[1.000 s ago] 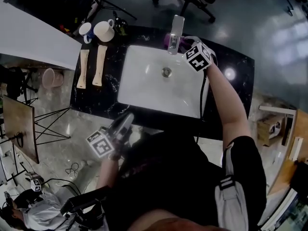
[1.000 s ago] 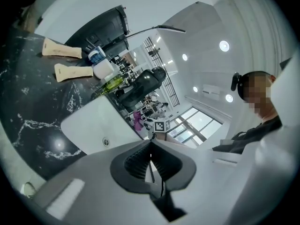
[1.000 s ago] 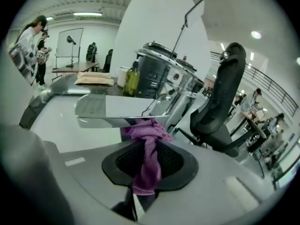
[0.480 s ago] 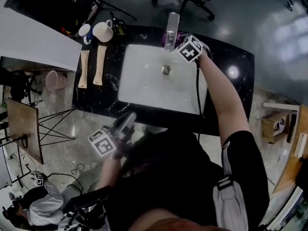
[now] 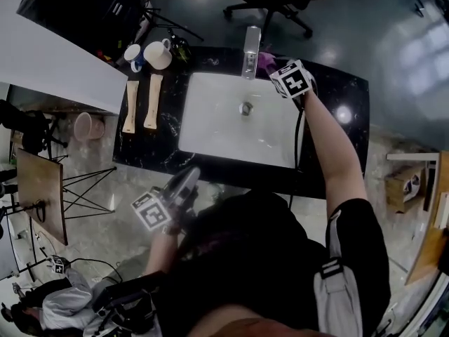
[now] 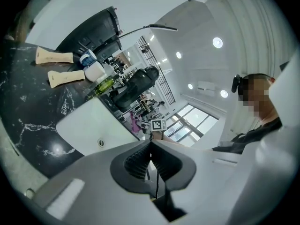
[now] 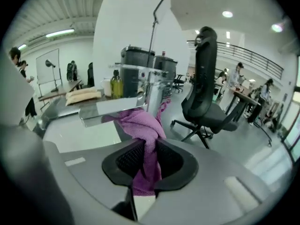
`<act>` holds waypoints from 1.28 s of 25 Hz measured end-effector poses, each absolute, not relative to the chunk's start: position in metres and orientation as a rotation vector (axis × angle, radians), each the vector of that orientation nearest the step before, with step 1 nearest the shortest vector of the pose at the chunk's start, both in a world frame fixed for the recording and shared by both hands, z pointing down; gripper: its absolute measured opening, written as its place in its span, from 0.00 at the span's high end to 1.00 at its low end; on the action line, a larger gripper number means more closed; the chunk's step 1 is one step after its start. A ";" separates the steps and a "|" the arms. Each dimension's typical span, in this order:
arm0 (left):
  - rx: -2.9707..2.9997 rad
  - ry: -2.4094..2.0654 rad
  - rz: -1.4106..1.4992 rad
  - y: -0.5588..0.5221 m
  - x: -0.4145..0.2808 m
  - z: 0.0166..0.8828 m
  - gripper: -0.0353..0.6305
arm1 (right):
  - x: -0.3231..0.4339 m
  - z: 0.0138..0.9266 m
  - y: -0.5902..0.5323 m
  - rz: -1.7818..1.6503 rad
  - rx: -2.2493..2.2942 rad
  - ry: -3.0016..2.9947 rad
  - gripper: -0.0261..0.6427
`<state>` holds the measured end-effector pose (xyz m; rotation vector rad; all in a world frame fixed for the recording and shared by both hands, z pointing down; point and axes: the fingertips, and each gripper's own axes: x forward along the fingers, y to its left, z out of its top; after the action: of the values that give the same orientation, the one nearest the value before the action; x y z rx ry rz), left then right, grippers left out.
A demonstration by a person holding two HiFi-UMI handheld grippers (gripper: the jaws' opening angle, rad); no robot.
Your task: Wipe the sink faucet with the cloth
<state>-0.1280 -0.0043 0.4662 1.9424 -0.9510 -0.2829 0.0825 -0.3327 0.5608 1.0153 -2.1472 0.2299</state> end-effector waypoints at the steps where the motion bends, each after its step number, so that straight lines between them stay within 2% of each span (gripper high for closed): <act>1: 1.938 -0.944 -0.297 -0.004 -0.129 0.466 0.95 | 0.091 0.549 -0.332 0.280 1.078 -2.186 0.83; 7: 1.948 -0.900 -0.333 -0.014 -0.121 0.466 0.95 | 0.102 0.460 -0.355 0.776 1.325 -2.590 0.83; 11: 1.944 -0.904 -0.343 -0.015 -0.120 0.467 0.95 | 0.072 0.434 -0.369 0.827 1.269 -2.673 0.83; 20: 1.860 -0.991 -0.385 -0.005 -0.142 0.479 0.95 | 0.075 0.508 -0.384 1.313 1.260 -2.611 0.84; 26: 1.813 -1.018 -0.399 -0.004 -0.142 0.487 0.95 | 0.079 0.591 -0.393 1.359 1.277 -2.258 0.84; 32: 1.811 -1.041 -0.388 -0.007 -0.145 0.488 0.95 | 0.078 0.619 -0.391 1.383 1.242 -2.143 0.84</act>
<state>-0.1452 -0.0065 0.4878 1.8110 -1.0406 -0.3879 0.0779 -0.3909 0.6186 1.2418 -2.1427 1.3830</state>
